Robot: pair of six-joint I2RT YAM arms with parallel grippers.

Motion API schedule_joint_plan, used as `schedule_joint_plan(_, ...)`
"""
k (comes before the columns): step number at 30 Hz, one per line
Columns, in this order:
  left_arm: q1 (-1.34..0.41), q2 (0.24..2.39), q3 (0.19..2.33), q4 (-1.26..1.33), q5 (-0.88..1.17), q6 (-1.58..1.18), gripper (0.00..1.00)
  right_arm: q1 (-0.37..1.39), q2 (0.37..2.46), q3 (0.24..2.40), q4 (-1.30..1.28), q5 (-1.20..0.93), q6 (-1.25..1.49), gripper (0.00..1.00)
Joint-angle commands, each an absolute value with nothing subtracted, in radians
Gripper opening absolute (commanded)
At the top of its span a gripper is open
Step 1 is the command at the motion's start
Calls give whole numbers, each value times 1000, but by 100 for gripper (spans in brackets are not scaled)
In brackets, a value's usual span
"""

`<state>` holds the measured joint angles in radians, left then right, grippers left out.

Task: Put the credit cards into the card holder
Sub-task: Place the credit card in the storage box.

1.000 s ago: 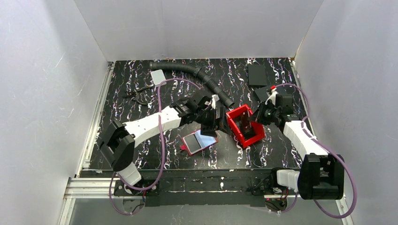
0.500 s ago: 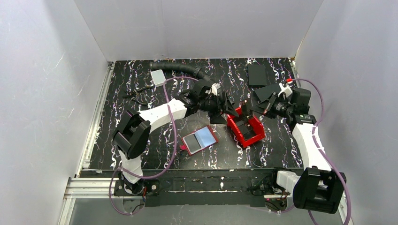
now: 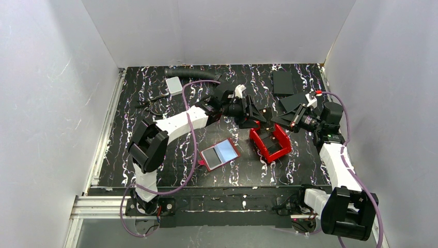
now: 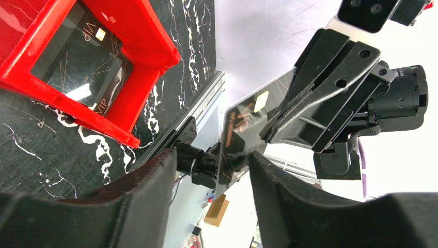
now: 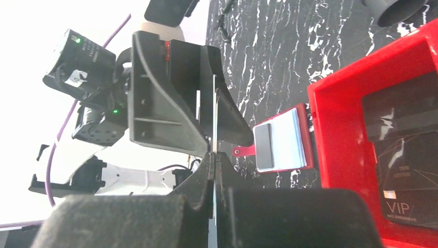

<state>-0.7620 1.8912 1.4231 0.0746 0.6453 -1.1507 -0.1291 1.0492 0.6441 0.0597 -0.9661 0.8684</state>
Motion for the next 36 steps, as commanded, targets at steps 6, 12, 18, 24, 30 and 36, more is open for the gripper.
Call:
schedule_joint_plan(6,-760,1899,1430,177,658,-1216,38,-132,1007,603,133,-1007,905,1)
schedule_joint_plan(12,-762,1931,1434,245,671,-1253,13,-133,994,623,-42,-960,752,1)
schedule_joint_plan(18,-765,1940,1445,253,669,-1170,0,-133,1011,714,-276,-867,558,28)
schedule_joint_plan(24,-766,1968,1472,253,757,-1038,0,-155,1023,735,-279,-807,548,50)
schedule_joint_plan(30,-763,2005,1496,256,828,-1032,0,-195,1078,718,-155,-866,625,59)
schedule_joint_plan(36,-765,2020,1515,256,880,-1034,0,-195,1122,715,-35,-903,669,58)
